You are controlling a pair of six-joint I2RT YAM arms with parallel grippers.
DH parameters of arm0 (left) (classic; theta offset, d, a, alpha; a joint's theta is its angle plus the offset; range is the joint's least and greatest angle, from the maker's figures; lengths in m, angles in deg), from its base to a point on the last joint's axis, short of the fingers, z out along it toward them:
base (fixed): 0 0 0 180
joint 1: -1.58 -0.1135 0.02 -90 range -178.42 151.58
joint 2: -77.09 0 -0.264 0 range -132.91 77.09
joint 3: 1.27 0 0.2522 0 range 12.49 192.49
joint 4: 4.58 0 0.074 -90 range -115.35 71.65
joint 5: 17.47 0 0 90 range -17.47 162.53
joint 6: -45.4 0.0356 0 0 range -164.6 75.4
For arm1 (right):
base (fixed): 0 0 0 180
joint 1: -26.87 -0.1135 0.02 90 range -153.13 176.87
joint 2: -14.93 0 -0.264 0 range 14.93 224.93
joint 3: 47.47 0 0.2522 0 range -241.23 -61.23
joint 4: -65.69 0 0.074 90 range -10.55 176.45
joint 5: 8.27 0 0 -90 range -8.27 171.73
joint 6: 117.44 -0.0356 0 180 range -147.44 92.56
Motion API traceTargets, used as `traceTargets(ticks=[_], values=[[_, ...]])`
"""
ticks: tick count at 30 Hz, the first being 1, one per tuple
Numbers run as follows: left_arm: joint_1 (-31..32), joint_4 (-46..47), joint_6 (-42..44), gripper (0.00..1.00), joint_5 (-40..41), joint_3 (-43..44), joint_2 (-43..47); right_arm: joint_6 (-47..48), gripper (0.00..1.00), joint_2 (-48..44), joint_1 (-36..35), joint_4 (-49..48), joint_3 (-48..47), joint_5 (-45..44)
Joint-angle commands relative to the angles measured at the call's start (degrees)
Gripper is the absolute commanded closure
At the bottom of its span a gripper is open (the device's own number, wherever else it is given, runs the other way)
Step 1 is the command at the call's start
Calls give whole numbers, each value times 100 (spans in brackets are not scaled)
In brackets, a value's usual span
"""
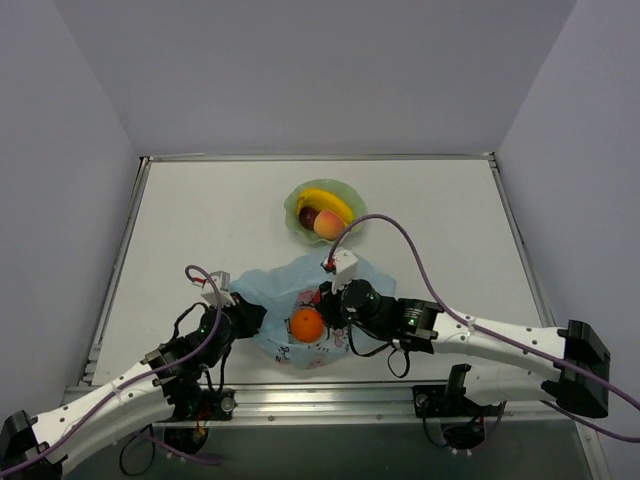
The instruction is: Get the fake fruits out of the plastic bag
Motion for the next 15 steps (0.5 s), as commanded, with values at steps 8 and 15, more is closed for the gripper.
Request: traceTargets(ticks=[8,15], values=[[-16,-429,-407,98,330,-149,39,-371,59,1267,-120,-418,-208,-1110],[-16,-42,-363,98,154,-202,-296,-512,24,1785,-15,-259,-305,-1640]])
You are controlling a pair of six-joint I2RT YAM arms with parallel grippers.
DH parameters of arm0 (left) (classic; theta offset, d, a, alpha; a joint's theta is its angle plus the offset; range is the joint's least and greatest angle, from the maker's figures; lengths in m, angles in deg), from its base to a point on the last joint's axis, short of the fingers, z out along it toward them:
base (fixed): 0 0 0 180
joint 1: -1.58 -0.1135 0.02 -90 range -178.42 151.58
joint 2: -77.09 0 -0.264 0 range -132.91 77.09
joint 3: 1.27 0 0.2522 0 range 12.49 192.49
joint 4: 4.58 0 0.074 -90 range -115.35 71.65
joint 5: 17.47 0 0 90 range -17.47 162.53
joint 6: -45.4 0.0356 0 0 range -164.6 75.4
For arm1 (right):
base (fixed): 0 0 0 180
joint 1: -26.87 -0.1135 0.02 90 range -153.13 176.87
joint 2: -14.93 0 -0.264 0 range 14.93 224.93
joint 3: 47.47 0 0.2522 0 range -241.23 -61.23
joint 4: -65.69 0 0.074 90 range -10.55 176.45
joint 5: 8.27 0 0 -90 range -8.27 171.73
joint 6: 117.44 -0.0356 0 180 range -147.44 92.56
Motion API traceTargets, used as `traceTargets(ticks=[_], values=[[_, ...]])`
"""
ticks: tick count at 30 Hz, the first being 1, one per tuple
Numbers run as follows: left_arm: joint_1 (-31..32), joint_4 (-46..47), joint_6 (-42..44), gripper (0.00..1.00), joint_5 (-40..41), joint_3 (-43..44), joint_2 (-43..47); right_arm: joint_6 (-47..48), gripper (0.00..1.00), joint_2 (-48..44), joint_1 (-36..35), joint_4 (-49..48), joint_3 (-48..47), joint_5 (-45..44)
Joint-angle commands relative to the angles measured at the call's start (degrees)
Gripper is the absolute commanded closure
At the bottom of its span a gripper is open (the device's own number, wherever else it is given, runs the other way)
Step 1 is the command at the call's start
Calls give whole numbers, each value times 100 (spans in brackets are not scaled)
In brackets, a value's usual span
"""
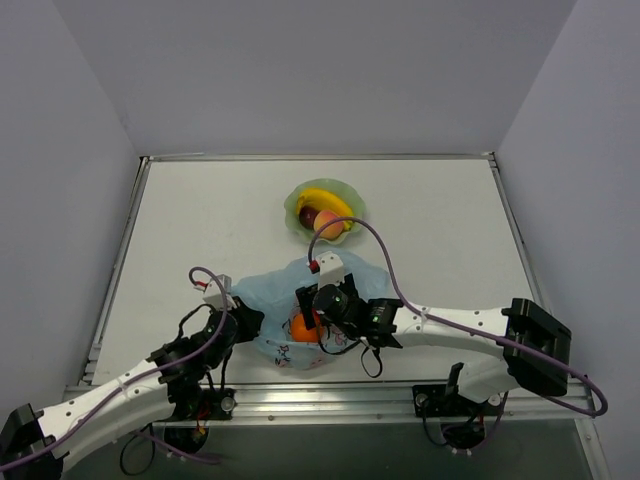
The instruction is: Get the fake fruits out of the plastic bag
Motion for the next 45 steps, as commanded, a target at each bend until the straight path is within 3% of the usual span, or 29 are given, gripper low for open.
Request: traceTargets(ticks=[1,9,11,13,16,18,22,23,24,28,31,35,42,45], values=[[-14,325,-22,98,-73,53,-176,-119,23,347,64,45,-281,-477],[-5,405,13,98,-162,71,-308,-145,20,1121,143,19,-386,-776],[-14,396,13,98,-153,71,-299,-137,29,1148,135,1,-413,-837],[-14,378,31,98,-153,97,-308,-137,32,1087,91,-7,-396,-960],[-14,457,57,98,-144,106,-369,-163,22,1060,230,150,-325,-1136],[-14,492,75,98,-144,132,-439,-154,22,1052,301,160,-246,-952],[-14,701,101,98,-162,159,-562,-119,31,964,302,-7,-149,-601],[-14,721,101,98,-170,159,-589,-119,49,920,267,10,-158,-574],[-14,721,110,98,-162,167,-606,-128,55,833,223,54,-175,-583],[-14,668,180,98,-135,317,-659,-31,61,-10,-84,535,-281,-258],[-14,694,233,98,-74,369,-790,22,61,-1185,-234,765,-281,225],[-14,668,312,98,49,475,-1019,-5,62,-2013,-243,933,-228,814],[4,992,488,98,-126,528,-1353,609,63,-2245,-42,-15,-711,1570],[30,1142,497,98,-214,449,-1529,926,62,-1780,782,-428,-1247,1781]])
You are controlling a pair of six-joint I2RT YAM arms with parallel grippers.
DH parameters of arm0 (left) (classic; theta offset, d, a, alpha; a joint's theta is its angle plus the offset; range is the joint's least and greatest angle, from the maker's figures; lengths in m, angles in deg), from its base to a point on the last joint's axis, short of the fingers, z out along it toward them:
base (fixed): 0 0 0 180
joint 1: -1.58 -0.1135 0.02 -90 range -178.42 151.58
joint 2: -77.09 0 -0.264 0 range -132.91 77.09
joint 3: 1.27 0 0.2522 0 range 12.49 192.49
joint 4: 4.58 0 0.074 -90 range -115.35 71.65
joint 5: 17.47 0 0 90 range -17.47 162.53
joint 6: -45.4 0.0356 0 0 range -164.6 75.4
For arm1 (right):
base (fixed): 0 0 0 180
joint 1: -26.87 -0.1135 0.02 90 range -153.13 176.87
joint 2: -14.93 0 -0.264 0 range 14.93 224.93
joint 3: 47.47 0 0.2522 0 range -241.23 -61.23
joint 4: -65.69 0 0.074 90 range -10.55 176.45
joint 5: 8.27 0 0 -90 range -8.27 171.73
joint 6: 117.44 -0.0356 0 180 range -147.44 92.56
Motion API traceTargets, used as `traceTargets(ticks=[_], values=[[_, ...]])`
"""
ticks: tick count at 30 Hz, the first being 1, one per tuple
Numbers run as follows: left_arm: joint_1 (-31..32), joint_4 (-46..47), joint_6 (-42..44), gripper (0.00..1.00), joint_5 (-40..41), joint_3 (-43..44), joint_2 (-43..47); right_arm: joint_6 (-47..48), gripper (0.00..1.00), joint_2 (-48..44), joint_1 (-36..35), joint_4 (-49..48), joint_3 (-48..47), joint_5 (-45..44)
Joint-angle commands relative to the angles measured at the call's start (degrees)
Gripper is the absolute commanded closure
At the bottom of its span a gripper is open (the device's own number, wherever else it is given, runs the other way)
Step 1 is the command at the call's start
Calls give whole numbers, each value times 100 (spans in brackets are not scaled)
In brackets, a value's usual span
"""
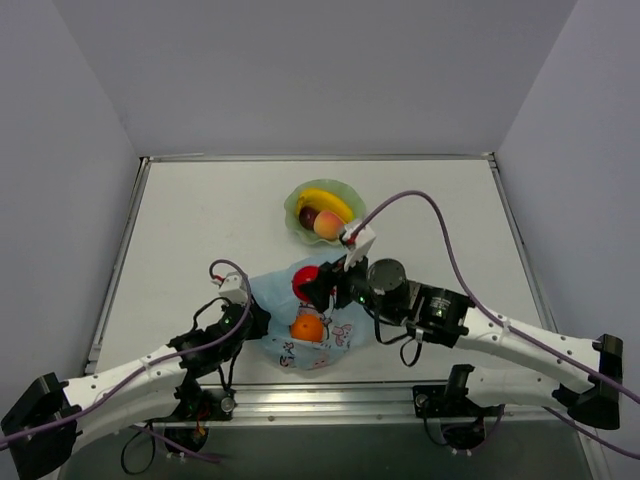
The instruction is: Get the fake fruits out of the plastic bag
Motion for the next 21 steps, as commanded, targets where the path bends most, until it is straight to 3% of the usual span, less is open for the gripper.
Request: traceTargets(ticks=[1,6,13,21], values=[[30,367,134,98,-140,204,-185,577,63,650,854,-888,-796,271],[65,682,309,98,-254,98,-361,815,63,2111,2075,-1160,-1580,-124],[83,1245,740,98,-615,239,-993,1333,62,3956,2499,-1380,-2451,16],[83,1545,854,98,-782,187,-1206,1299,61,4987,2851,-1504,-3005,113]])
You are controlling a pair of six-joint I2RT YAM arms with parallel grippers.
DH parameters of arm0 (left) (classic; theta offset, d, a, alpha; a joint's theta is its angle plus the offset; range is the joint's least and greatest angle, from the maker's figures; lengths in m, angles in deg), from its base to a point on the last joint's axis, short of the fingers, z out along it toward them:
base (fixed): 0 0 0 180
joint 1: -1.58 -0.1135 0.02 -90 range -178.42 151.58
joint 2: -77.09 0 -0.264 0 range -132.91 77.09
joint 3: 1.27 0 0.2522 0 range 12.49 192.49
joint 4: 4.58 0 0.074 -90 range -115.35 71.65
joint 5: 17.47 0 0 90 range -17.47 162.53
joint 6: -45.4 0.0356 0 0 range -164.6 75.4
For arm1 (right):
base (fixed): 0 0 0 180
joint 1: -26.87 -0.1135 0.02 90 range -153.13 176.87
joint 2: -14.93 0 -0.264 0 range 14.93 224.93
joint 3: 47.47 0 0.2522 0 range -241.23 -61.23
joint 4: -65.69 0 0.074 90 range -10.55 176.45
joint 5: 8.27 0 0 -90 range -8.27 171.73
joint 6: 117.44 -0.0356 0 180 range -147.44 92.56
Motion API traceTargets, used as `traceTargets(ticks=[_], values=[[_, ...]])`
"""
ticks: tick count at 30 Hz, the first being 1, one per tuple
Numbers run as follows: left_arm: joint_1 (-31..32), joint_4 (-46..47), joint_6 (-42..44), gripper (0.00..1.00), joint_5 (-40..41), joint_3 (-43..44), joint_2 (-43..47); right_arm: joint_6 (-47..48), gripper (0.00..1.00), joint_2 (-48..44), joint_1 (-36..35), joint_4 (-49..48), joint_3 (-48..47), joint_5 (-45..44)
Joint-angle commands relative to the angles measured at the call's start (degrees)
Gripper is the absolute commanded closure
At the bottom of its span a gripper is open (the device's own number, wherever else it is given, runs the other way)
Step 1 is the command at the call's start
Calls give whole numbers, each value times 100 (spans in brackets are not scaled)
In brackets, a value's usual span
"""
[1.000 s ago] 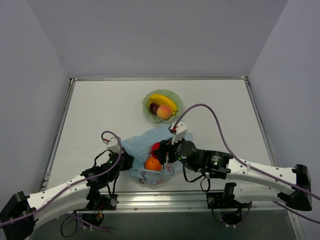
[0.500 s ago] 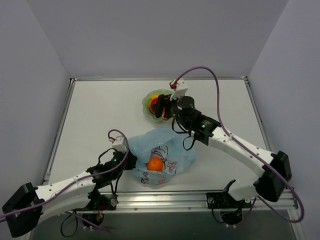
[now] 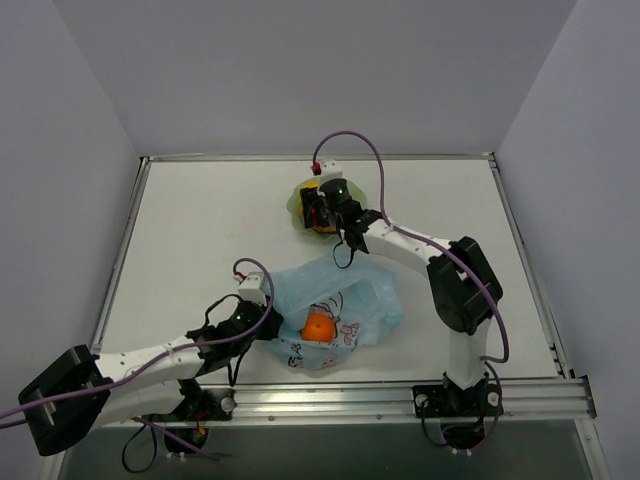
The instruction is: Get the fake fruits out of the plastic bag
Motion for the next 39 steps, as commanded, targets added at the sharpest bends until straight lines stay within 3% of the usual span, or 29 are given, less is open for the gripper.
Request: traceTargets(ticks=[1,3,4,7,13,17,21,24,26,27,30,34,39], values=[[48,290,124,98,-39,178,187,73,58,117,111,-330,-367,-81],[39,168,142,98,14,177,301,-6,46,162,111,-331,-376,-151],[39,141,151,98,49,169,415,-85,33,144,111,-270,-384,-265],[39,9,151,98,93,195,626,-112,15,-118,111,-252,-306,-547],[39,-246,46,98,154,256,996,-130,6,-558,119,126,-262,-521],[39,-509,-51,98,277,388,1110,-130,7,-1058,58,249,-42,-547],[39,-659,-157,98,295,528,1198,54,9,-2286,-284,564,282,-802],[39,-808,-262,98,356,608,1268,248,21,-3182,-925,986,485,-917],[39,-1018,-394,98,453,600,1365,91,41,-3572,-1548,1163,836,-742],[39,-1063,-446,97,523,530,1522,-15,59,-3922,-1768,1277,1020,-697],[39,-1300,-710,98,681,415,1891,-733,80,-4433,-2630,1278,2160,-626],[39,-1659,-947,98,805,336,2095,-1341,87,-4584,-3404,1217,2883,-766],[48,-1951,-1071,98,735,283,2007,-1984,84,-4287,-3686,892,3605,-1399]])
